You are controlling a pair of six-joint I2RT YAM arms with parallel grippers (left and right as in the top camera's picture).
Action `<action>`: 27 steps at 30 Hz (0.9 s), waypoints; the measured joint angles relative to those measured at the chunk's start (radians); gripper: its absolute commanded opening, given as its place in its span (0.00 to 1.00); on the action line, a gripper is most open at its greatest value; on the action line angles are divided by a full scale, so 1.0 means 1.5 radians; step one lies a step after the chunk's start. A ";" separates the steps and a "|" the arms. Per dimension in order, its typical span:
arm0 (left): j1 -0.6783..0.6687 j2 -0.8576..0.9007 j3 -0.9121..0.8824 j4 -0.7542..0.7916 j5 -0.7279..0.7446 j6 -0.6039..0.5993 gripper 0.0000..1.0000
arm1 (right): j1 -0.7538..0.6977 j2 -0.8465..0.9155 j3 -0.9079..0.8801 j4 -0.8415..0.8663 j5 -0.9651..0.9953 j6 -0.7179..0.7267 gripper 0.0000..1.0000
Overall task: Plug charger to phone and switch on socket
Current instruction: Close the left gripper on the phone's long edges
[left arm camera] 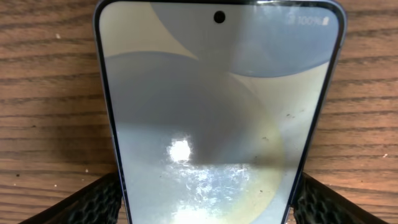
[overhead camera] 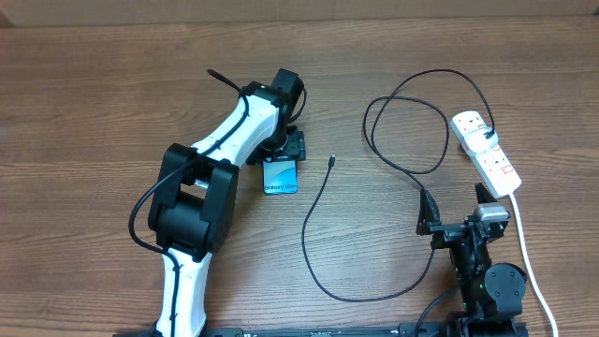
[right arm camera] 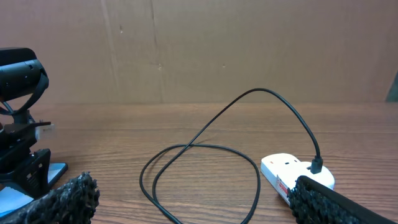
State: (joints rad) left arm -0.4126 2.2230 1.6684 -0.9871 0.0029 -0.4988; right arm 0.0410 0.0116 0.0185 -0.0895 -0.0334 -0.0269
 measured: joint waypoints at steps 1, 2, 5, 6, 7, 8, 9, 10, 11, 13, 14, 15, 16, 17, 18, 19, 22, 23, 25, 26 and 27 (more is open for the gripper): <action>0.000 0.000 0.000 0.000 0.000 0.000 0.83 | 0.000 0.000 0.000 -0.001 0.000 0.000 1.00; 0.000 0.000 0.000 0.000 0.000 0.000 0.82 | 0.000 0.000 0.000 -0.001 0.000 0.000 1.00; 0.000 0.000 0.000 0.000 0.000 0.000 0.79 | 0.000 0.000 0.000 0.000 0.000 0.000 1.00; 0.000 0.000 0.000 0.000 0.000 0.000 0.78 | 0.000 0.000 0.000 0.000 0.000 0.000 1.00; 0.000 0.000 0.000 -0.001 0.000 0.000 0.78 | 0.000 0.000 0.000 0.000 0.000 0.000 1.00; 0.000 0.000 0.000 -0.001 0.000 0.000 0.78 | 0.000 0.000 0.000 0.000 0.000 0.000 1.00; 0.000 0.000 0.000 -0.001 0.000 0.000 0.78 | 0.000 0.000 0.000 0.000 0.000 0.000 1.00; 0.000 0.000 0.000 -0.001 0.000 0.000 0.77 | 0.000 0.000 0.000 0.000 0.000 0.000 1.00; 0.000 0.000 0.000 -0.001 0.000 0.000 0.77 | 0.000 0.000 0.000 -0.001 0.000 0.000 1.00; 0.000 0.000 0.000 -0.001 0.001 0.000 0.77 | 0.000 0.000 0.000 0.000 0.000 0.000 1.00; 0.000 0.000 0.000 -0.001 0.001 0.000 0.76 | 0.000 0.000 0.000 0.000 0.000 0.000 1.00; 0.000 0.000 0.000 -0.002 0.001 0.000 0.75 | 0.000 0.000 0.000 -0.001 0.000 0.000 1.00; 0.000 0.000 0.000 -0.002 0.001 0.000 0.75 | 0.000 0.000 0.000 0.000 0.000 0.000 1.00; 0.000 0.000 0.000 -0.002 0.001 0.000 0.75 | 0.000 0.000 0.000 0.000 0.000 0.000 1.00; 0.000 0.000 0.000 -0.002 0.001 0.000 0.75 | 0.000 0.000 0.000 0.000 0.000 0.001 1.00; 0.000 0.000 0.000 -0.002 0.001 0.000 0.76 | 0.000 0.000 0.000 0.000 0.000 0.000 1.00; 0.000 0.000 0.000 -0.002 0.001 0.000 0.87 | 0.000 0.000 0.000 0.000 0.000 0.000 1.00; 0.000 0.000 0.000 -0.002 0.001 0.000 0.88 | 0.000 0.000 0.000 0.000 0.000 0.000 1.00; 0.000 0.000 0.000 -0.004 0.002 -0.001 0.89 | 0.000 0.000 0.000 0.000 0.000 0.000 1.00; 0.000 0.000 0.000 -0.003 0.003 -0.001 0.89 | 0.000 0.000 0.000 0.000 0.000 0.000 1.00; 0.000 0.000 0.000 -0.003 0.002 -0.001 0.89 | 0.000 0.000 0.000 0.000 0.000 0.000 1.00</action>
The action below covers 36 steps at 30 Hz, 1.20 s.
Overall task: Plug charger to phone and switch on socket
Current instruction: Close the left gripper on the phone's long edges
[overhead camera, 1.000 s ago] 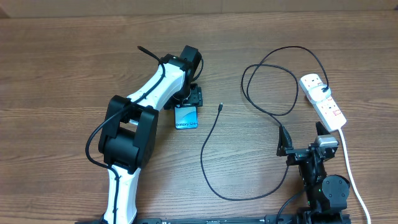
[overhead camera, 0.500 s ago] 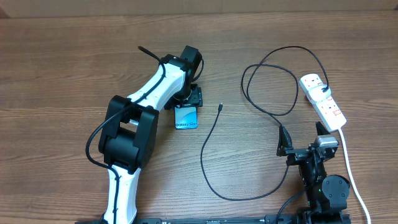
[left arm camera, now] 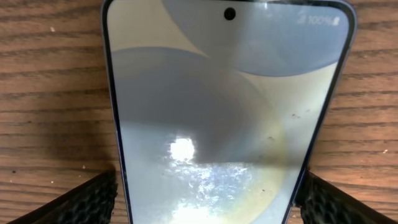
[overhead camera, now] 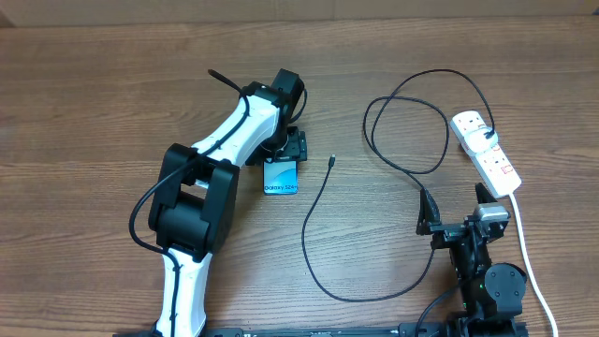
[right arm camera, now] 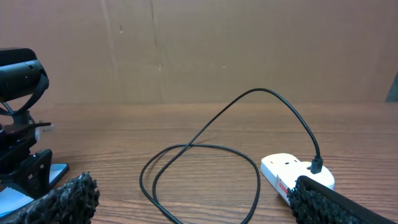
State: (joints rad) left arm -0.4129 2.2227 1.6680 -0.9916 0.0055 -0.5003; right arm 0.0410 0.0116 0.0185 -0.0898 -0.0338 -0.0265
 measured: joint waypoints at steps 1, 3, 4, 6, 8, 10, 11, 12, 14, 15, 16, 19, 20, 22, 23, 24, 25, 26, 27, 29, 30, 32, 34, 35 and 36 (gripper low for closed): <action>0.000 0.000 0.000 0.000 0.000 0.000 0.89 | 0.000 0.000 0.000 0.000 0.000 0.000 1.00; 0.000 0.000 0.000 0.000 0.000 0.000 0.86 | 0.000 0.000 0.000 0.000 0.000 0.000 1.00; 0.000 0.000 0.000 0.000 0.000 0.000 0.84 | 0.000 0.000 0.000 0.000 0.000 0.000 1.00; 0.000 0.000 0.000 -0.001 -0.001 0.000 0.83 | 0.000 0.000 0.000 0.000 0.000 0.000 1.00; 0.000 0.000 0.000 -0.002 -0.001 0.000 0.80 | 0.000 0.000 0.000 0.000 0.000 0.000 1.00; 0.000 0.000 0.000 -0.002 0.000 0.001 0.80 | 0.000 0.000 0.000 0.000 0.001 0.000 1.00; 0.000 0.000 0.000 -0.002 0.000 0.001 0.82 | 0.000 0.000 0.000 0.000 0.000 0.000 1.00; 0.000 0.000 0.000 -0.002 0.000 0.001 0.89 | 0.000 0.000 0.000 0.000 0.000 0.000 1.00; 0.000 0.000 0.000 -0.002 0.000 -0.001 0.92 | 0.000 0.000 0.000 0.000 0.001 0.000 1.00; 0.000 0.000 0.000 -0.003 0.000 0.000 0.95 | 0.000 0.000 0.000 0.000 0.000 0.000 1.00; 0.000 0.000 0.000 -0.003 0.000 0.001 0.97 | 0.000 0.000 0.000 0.000 0.000 0.000 1.00; 0.000 0.000 -0.001 -0.004 0.000 0.001 1.00 | 0.000 0.000 0.000 0.000 0.001 0.000 1.00; 0.000 0.000 -0.001 -0.004 0.000 0.002 0.99 | 0.000 0.000 0.000 0.000 0.000 -0.001 1.00; 0.000 0.000 -0.001 -0.005 0.000 0.003 0.87 | 0.000 0.000 0.000 0.000 0.001 0.000 1.00; 0.000 -0.001 -0.001 -0.005 0.000 0.006 0.82 | 0.000 0.000 0.000 0.000 0.000 -0.001 1.00; 0.000 -0.001 -0.001 -0.004 0.001 0.006 0.78 | 0.000 0.000 0.000 0.000 0.000 0.000 1.00; 0.000 -0.001 -0.001 -0.004 0.001 0.008 0.76 | 0.000 0.000 0.000 0.000 0.000 0.000 1.00; 0.000 -0.001 -0.001 -0.004 0.002 0.008 0.75 | 0.000 0.000 0.000 0.000 0.001 0.000 1.00; 0.000 -0.001 -0.001 -0.004 0.002 0.009 0.74 | 0.000 0.000 0.000 0.000 0.000 0.000 1.00; 0.000 -0.001 -0.001 -0.004 0.001 0.009 0.75 | 0.000 0.000 0.000 0.000 0.000 0.000 1.00; 0.000 -0.001 -0.001 -0.004 0.001 0.009 0.77 | 0.000 0.000 0.000 0.000 0.000 0.000 1.00; 0.000 -0.001 -0.001 -0.004 0.002 0.009 0.78 | 0.000 0.000 0.000 0.000 0.000 0.000 1.00; 0.000 -0.001 -0.001 -0.005 0.002 0.009 0.78 | 0.000 0.000 0.000 0.000 0.000 0.000 1.00; -0.001 -0.001 -0.001 -0.006 0.002 0.009 0.78 | 0.000 0.000 0.000 0.000 0.000 0.000 1.00; -0.001 -0.001 -0.001 -0.006 0.002 0.009 0.78 | 0.000 0.000 0.000 0.000 0.000 0.000 1.00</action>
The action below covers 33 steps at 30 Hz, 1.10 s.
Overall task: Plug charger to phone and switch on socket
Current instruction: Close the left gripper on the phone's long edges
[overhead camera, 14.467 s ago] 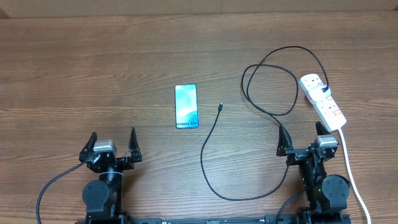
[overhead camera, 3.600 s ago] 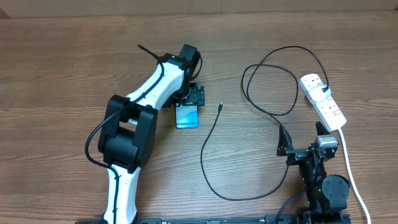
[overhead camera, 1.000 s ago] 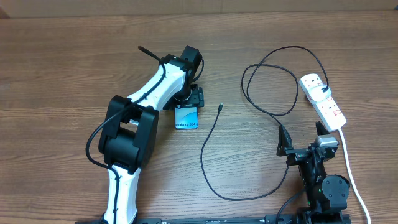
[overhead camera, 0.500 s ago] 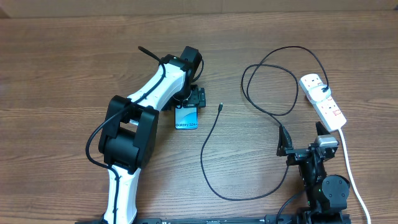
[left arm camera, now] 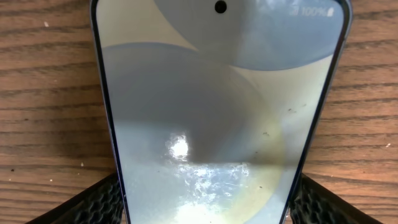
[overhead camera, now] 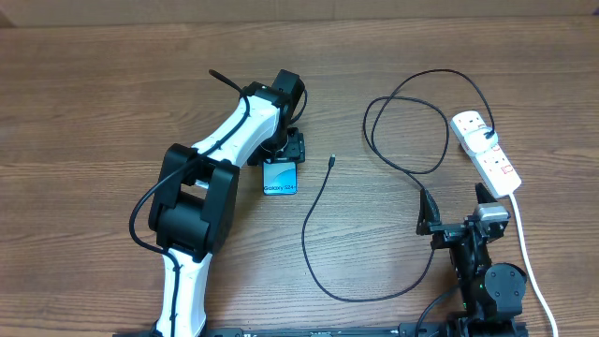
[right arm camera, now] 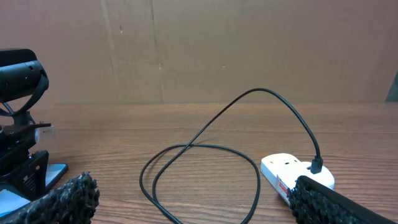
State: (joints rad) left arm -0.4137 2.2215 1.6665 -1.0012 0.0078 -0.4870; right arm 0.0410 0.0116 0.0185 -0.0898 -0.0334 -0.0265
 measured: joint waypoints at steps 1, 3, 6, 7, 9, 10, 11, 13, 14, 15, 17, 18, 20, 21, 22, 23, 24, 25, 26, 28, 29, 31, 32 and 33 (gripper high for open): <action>0.000 0.000 0.000 -0.001 0.000 0.000 0.78 | 0.000 0.000 0.000 0.000 0.000 -0.001 1.00; 0.000 0.000 0.001 -0.003 0.000 0.000 0.75 | 0.000 0.000 0.000 0.000 0.000 -0.001 1.00; 0.000 0.000 0.002 -0.005 0.001 0.000 0.74 | 0.000 0.000 0.000 0.000 0.000 0.000 1.00; 0.000 0.000 0.002 -0.006 0.001 0.000 0.74 | 0.000 0.000 0.000 0.000 0.000 0.000 1.00; 0.000 0.000 0.002 -0.005 0.001 0.000 0.74 | 0.000 0.000 0.000 0.000 0.000 0.000 1.00; 0.000 0.000 0.002 -0.005 0.001 0.000 0.74 | 0.000 0.000 0.000 0.000 0.000 0.000 1.00; 0.000 0.000 0.002 -0.006 0.001 0.000 0.74 | 0.000 0.000 0.000 0.000 0.000 0.000 1.00; 0.000 0.000 0.002 -0.006 0.001 0.000 0.74 | 0.000 0.000 0.000 0.000 0.000 0.000 1.00; 0.000 0.000 0.002 -0.006 0.001 0.000 0.74 | 0.000 0.000 0.000 0.000 0.000 0.000 1.00; 0.000 0.000 0.002 -0.007 0.001 0.000 0.73 | 0.000 0.000 0.000 0.000 0.000 0.000 1.00; 0.000 0.000 0.003 -0.009 0.002 0.000 0.73 | 0.000 0.000 0.000 0.000 0.000 0.000 1.00; 0.000 0.000 0.003 -0.012 0.002 0.000 0.73 | 0.000 0.000 0.000 0.000 0.000 0.000 1.00; 0.000 0.000 0.006 -0.021 0.004 0.000 0.72 | 0.000 0.000 0.000 0.000 0.000 0.000 1.00; 0.000 0.001 0.008 -0.029 0.005 0.000 0.72 | 0.000 0.000 0.000 0.000 0.000 0.000 1.00; 0.000 0.002 0.010 -0.035 0.006 0.000 0.72 | 0.000 0.000 0.000 0.000 0.000 0.000 1.00; 0.000 0.004 0.015 -0.044 0.007 0.000 0.72 | 0.000 0.000 0.000 0.000 0.000 0.000 1.00; 0.000 0.006 0.020 -0.054 0.007 0.000 0.72 | 0.000 0.000 0.000 0.000 0.000 0.000 1.00; 0.000 0.008 0.026 -0.063 0.007 0.000 0.72 | 0.000 0.000 0.000 -0.001 0.000 0.000 1.00; 0.000 0.011 0.033 -0.070 0.007 0.000 0.72 | 0.000 0.000 0.000 0.000 0.000 0.000 1.00; 0.000 0.015 0.048 -0.081 0.007 0.000 0.71 | 0.000 0.000 0.000 0.000 0.000 0.000 1.00; 0.000 0.015 0.054 -0.084 0.007 0.000 0.71 | 0.000 0.000 0.000 0.000 0.000 0.000 1.00; 0.000 0.015 0.064 -0.088 0.007 0.000 0.71 | 0.000 0.000 0.000 0.000 0.000 0.000 1.00; 0.000 0.015 0.067 -0.088 0.007 0.000 0.71 | 0.000 0.000 0.000 0.000 0.000 0.000 1.00; 0.000 0.015 0.068 -0.088 0.007 0.000 0.72 | 0.000 0.000 0.000 0.000 0.000 0.000 1.00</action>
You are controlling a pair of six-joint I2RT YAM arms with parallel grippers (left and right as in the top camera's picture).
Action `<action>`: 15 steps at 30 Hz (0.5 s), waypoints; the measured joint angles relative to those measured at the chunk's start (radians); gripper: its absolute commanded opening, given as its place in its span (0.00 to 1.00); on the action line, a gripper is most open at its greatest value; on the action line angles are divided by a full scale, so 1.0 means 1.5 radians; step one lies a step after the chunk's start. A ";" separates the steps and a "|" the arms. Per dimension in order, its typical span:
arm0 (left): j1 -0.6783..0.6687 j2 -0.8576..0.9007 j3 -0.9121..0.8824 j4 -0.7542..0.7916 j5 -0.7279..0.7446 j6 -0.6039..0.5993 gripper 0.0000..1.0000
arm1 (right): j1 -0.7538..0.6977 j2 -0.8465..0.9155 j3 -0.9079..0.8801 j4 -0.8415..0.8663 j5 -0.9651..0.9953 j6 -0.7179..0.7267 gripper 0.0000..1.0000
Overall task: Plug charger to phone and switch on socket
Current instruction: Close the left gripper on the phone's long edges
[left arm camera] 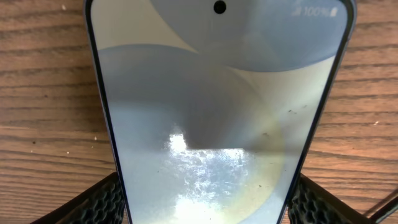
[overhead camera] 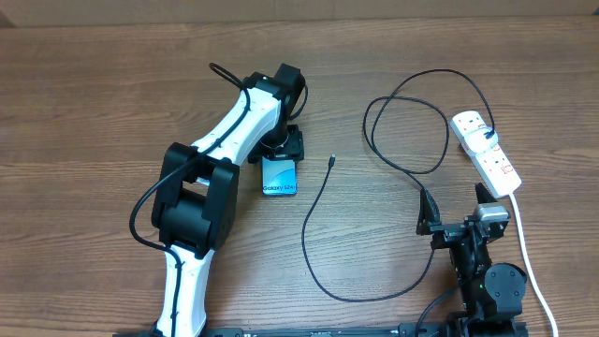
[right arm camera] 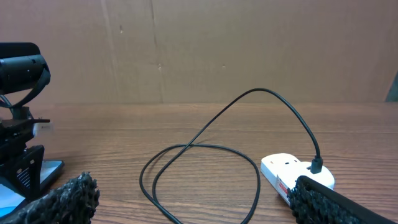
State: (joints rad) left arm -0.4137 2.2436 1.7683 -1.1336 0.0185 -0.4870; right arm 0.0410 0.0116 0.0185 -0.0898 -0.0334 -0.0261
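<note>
A blue phone (overhead camera: 280,176) lies screen up on the wooden table, and its lit screen (left arm camera: 217,112) fills the left wrist view. My left gripper (overhead camera: 282,148) is shut on the phone's far end, one black finger pad (left arm camera: 102,202) against each long edge. The black charger cable (overhead camera: 318,211) loops across the table; its free plug (overhead camera: 332,160) lies just right of the phone. The other end is plugged into the white power strip (overhead camera: 487,150). My right gripper (overhead camera: 455,213) rests open near the front edge, nothing between its fingers (right arm camera: 74,196).
The cable's big loop (right arm camera: 199,168) lies between the phone and the power strip (right arm camera: 292,174). The strip's white lead (overhead camera: 526,253) runs down the right side past my right arm. A brown cardboard wall (right arm camera: 199,50) backs the table.
My left arm has shifted slightly toward the far side, and the phone between its fingers sits a little differently in view. The right arm, cable and power strip have not moved.
At every earlier moment my left gripper's fingers flanked the phone, with only small shifts of the phone in the wrist view. Now the wrist sits slightly farther back with the phone still held. My right gripper stayed open and still throughout.
</note>
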 measured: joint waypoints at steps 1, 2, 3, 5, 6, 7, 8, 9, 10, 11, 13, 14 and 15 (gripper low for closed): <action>0.000 0.000 0.000 -0.001 0.000 0.000 0.71 | 0.000 0.000 0.000 0.000 0.000 0.000 1.00; 0.000 0.000 0.001 -0.004 0.000 0.000 0.71 | 0.000 0.000 0.000 0.000 0.000 -0.001 1.00; 0.000 0.000 0.001 -0.005 0.000 0.000 0.72 | 0.000 0.000 0.000 0.000 0.000 0.000 1.00; 0.000 0.000 0.001 -0.005 0.000 0.000 0.72 | 0.000 0.000 0.000 0.000 0.000 -0.001 1.00; 0.000 0.000 0.001 -0.005 0.000 0.000 0.72 | 0.000 0.000 0.000 0.000 0.000 0.000 1.00; 0.000 0.000 0.001 -0.005 0.000 0.000 0.72 | 0.000 0.000 0.000 0.000 0.000 0.000 1.00; 0.000 0.000 0.001 -0.005 0.000 0.000 0.72 | 0.000 0.000 0.000 0.000 0.000 -0.001 1.00; 0.000 0.000 0.001 -0.005 0.000 0.000 0.72 | 0.000 0.000 0.000 0.000 0.000 -0.001 1.00; 0.000 0.000 0.001 -0.004 0.000 0.000 0.72 | 0.000 0.000 0.000 0.000 0.000 0.000 1.00; 0.000 0.000 0.001 -0.002 0.000 0.000 0.72 | 0.000 0.000 0.000 0.000 0.000 -0.001 1.00; 0.000 0.000 0.001 0.002 0.000 0.000 0.72 | 0.000 0.000 0.000 0.000 0.000 0.000 1.00; 0.000 0.000 0.001 0.006 0.000 0.000 0.72 | 0.000 0.000 0.000 0.000 0.000 0.000 1.00; 0.000 0.000 0.001 0.011 -0.001 0.000 0.72 | 0.000 0.000 0.000 0.000 0.000 0.000 1.00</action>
State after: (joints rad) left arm -0.4137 2.2436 1.7695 -1.1175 0.0177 -0.4870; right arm 0.0410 0.0116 0.0185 -0.0895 -0.0334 -0.0265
